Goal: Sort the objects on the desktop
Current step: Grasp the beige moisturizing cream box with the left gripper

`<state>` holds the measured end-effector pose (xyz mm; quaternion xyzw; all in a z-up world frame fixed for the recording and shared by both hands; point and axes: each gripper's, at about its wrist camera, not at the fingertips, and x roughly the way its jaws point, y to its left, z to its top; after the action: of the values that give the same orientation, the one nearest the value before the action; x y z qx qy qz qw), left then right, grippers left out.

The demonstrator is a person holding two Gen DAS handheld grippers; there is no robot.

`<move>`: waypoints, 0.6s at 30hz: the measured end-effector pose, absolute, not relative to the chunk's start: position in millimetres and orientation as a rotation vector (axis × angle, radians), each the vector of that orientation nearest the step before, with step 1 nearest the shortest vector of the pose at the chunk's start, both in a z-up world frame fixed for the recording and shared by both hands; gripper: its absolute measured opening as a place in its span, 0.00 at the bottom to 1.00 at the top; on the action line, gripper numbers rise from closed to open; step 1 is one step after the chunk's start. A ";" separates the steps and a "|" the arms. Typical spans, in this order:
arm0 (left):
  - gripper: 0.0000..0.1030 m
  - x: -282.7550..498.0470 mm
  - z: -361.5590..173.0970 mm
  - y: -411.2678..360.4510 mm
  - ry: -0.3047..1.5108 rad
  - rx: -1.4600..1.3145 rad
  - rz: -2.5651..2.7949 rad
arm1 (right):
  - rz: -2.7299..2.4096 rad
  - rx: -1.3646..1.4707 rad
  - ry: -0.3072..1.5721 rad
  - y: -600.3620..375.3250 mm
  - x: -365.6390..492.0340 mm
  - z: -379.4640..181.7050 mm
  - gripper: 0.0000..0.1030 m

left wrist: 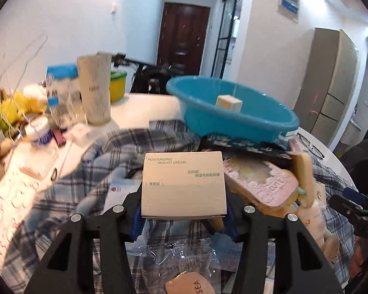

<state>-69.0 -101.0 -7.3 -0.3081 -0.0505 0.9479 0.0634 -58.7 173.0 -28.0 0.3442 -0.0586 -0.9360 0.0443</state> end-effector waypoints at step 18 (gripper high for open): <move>0.52 -58.5 -27.3 -87.5 -0.026 -1.079 2.778 | -2.648 1.129 -0.185 140.8 -62.0 -45.8 0.75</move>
<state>-58.5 -87.5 -27.3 -0.3608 -0.0087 0.9291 0.0806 -62.0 140.8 -45.8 0.3881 -0.0638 -0.9104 0.1281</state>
